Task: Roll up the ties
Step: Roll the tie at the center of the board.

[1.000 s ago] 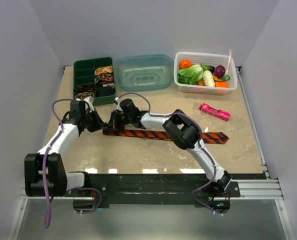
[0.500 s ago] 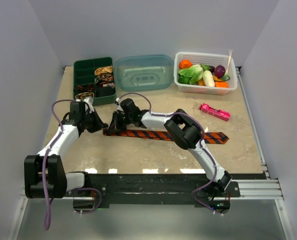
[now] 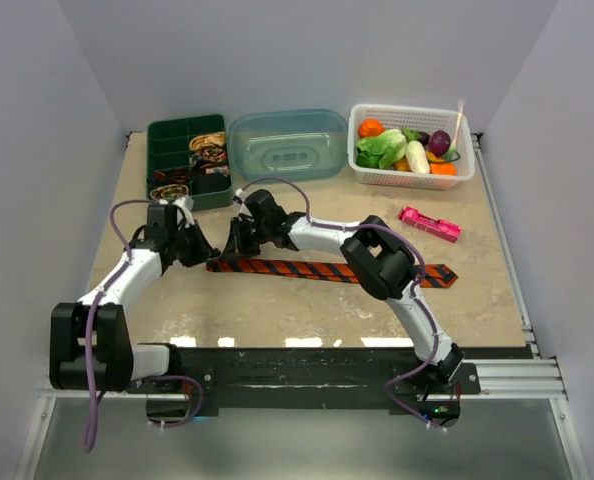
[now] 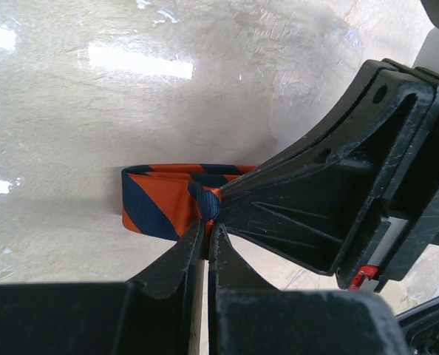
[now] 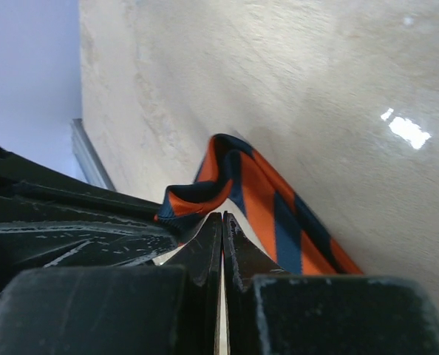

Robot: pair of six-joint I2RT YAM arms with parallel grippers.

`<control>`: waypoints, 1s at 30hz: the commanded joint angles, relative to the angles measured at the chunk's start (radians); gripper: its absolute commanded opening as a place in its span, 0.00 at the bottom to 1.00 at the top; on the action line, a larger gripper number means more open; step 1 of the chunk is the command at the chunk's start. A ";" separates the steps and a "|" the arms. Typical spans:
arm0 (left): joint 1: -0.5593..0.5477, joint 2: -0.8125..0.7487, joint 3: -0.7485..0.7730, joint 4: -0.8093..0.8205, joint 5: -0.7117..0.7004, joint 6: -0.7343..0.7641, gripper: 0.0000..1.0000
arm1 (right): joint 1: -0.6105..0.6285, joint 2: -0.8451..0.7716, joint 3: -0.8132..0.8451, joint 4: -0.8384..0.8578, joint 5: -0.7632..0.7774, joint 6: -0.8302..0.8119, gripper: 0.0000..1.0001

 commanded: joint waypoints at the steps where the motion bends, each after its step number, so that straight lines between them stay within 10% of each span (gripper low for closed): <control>1: -0.029 0.028 -0.018 0.058 0.005 -0.026 0.00 | -0.013 -0.077 -0.019 -0.059 0.037 -0.050 0.00; 20: -0.051 0.160 -0.070 0.230 0.063 -0.089 0.05 | -0.041 -0.166 -0.058 -0.159 0.122 -0.156 0.00; 30: -0.051 0.135 -0.082 0.239 0.082 -0.106 0.32 | -0.037 -0.155 -0.054 -0.125 0.096 -0.156 0.00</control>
